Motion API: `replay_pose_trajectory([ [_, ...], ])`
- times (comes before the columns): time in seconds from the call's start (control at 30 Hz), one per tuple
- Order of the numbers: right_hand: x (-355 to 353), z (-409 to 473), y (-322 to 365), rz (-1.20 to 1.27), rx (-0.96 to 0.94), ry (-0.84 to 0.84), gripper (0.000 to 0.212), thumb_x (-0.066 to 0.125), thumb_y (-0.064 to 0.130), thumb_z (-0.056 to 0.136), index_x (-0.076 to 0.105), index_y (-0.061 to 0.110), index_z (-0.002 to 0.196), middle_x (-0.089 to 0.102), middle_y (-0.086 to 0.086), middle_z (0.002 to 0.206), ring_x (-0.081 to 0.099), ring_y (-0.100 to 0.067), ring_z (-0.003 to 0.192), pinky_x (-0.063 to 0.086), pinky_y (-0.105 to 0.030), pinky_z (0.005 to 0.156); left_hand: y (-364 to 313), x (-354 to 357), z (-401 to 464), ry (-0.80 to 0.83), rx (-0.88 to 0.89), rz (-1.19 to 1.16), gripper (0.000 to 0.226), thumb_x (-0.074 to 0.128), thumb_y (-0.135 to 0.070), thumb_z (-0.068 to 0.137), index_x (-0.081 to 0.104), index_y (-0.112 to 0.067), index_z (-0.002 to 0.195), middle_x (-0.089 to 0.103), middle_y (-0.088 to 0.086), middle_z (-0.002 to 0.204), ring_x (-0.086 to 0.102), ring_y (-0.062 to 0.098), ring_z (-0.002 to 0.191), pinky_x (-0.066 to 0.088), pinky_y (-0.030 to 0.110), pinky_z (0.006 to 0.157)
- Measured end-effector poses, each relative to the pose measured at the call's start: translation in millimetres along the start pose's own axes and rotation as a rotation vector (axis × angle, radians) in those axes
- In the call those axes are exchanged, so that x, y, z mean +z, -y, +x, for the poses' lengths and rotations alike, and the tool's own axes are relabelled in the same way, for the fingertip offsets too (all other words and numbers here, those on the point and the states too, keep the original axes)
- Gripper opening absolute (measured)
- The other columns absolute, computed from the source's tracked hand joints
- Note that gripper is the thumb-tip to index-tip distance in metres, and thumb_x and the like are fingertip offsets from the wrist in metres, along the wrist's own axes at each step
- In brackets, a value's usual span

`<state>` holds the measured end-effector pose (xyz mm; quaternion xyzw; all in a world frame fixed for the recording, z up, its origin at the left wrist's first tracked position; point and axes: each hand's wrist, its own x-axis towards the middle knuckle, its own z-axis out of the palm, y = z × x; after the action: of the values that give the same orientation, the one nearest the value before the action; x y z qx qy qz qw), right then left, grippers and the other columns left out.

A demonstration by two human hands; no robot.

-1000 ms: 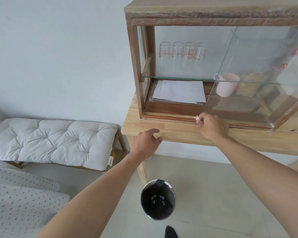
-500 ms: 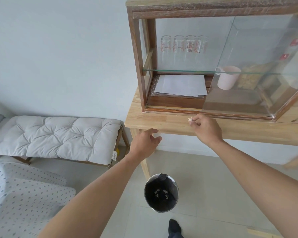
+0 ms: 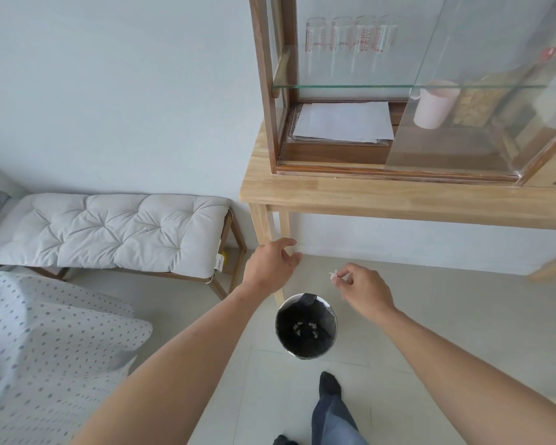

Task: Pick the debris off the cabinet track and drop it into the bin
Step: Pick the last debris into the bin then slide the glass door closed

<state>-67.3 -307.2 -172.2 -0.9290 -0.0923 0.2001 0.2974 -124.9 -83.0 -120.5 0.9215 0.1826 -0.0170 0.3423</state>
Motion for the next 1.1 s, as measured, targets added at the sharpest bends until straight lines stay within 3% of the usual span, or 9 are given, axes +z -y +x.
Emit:
replay_pose_trajectory([
  [0.1,16.6,5.2,-2.1,-0.014,0.024,0.045,0.019,0.063,0.047,0.101,0.072,0.031,0.108,0.076,0.010,0.081,0.073,-0.018,0.082,0.057,-0.035,0.077,15.3,4.2,-1.7,0.019,-0.056,-0.018,0.041,0.063,-0.045,0.101,0.065,-0.028,0.139,0.076,-0.007,0.090,0.075,0.025,0.088,0.063,0.047,0.083],
  [0.23,26.5,16.1,-4.0,-0.041,0.062,0.091,0.026,0.062,0.042,0.101,0.069,0.031,0.124,0.079,0.008,0.090,0.075,-0.023,0.096,0.059,-0.039,0.090,32.8,3.5,2.2,0.017,-0.120,-0.026,0.040,0.064,-0.046,0.100,0.066,-0.030,0.137,0.071,-0.013,0.082,0.075,0.023,0.086,0.063,0.046,0.081],
  [0.47,-1.5,35.8,-0.1,-0.019,0.061,0.019,0.027,0.062,0.043,0.102,0.070,0.031,0.125,0.079,0.009,0.089,0.074,-0.022,0.093,0.057,-0.036,0.084,34.8,-9.4,20.1,-0.049,-0.161,-0.117,0.041,0.065,-0.044,0.098,0.067,-0.027,0.136,0.076,-0.009,0.080,0.075,0.022,0.080,0.062,0.047,0.082],
  [0.67,-61.5,51.2,28.9,0.040,-0.071,-0.171,0.021,0.059,0.049,0.101,0.076,0.036,0.102,0.078,0.008,0.083,0.074,-0.020,0.081,0.057,-0.036,0.073,11.7,-43.6,53.1,-0.151,-0.095,-0.180,0.039,0.067,-0.045,0.096,0.069,-0.028,0.131,0.077,-0.010,0.077,0.074,0.022,0.073,0.064,0.048,0.079],
  [0.8,-124.5,66.8,55.7,0.033,-0.216,-0.433,0.020,0.064,0.043,0.103,0.080,0.030,0.103,0.071,0.015,0.078,0.071,-0.022,0.084,0.053,-0.035,0.073,-7.1,-75.0,80.7,-0.269,-0.026,-0.178,0.041,0.068,-0.050,0.094,0.071,-0.031,0.129,0.074,-0.015,0.089,0.074,0.019,0.086,0.060,0.040,0.083],
  [0.87,-161.3,75.7,63.4,-0.008,-0.330,-0.586,0.018,0.066,0.035,0.104,0.080,0.024,0.108,0.074,0.011,0.090,0.071,-0.025,0.093,0.052,-0.036,0.077,-16.8,-89.6,94.8,-0.322,0.017,-0.183,0.043,0.070,-0.050,0.094,0.069,-0.030,0.132,0.071,-0.021,0.093,0.072,0.014,0.091,0.059,0.038,0.087],
  [0.97,-213.7,90.3,60.3,-0.196,-0.551,-0.815,0.027,0.064,0.024,0.105,0.076,0.010,0.124,0.070,-0.014,0.128,0.062,-0.040,0.120,0.052,-0.048,0.100,-33.2,-105.4,113.0,-0.359,0.046,-0.218,0.061,0.073,-0.051,0.094,0.055,-0.031,0.148,0.069,-0.012,0.121,0.069,0.013,0.102,0.058,0.041,0.094],
  [1.03,-245.6,100.4,51.2,-0.414,-0.683,-0.943,0.040,0.060,0.024,0.105,0.068,0.009,0.141,0.057,-0.020,0.152,0.052,-0.046,0.139,0.045,-0.059,0.115,-41.4,-110.3,122.1,-0.365,0.057,-0.231,0.078,0.075,-0.051,0.093,0.037,-0.034,0.159,0.058,-0.004,0.147,0.062,0.018,0.123,0.054,0.043,0.103],
  [1.1,-273.7,108.6,42.0,-0.641,-0.690,-0.974,0.064,0.056,0.032,0.106,0.045,0.012,0.165,0.030,-0.018,0.177,0.029,-0.046,0.163,0.025,-0.068,0.129,-47.6,-111.9,129.1,-0.345,0.071,-0.247,0.092,0.075,-0.050,0.092,0.019,-0.039,0.164,0.040,-0.002,0.165,0.046,0.023,0.145,0.045,0.050,0.115],
])
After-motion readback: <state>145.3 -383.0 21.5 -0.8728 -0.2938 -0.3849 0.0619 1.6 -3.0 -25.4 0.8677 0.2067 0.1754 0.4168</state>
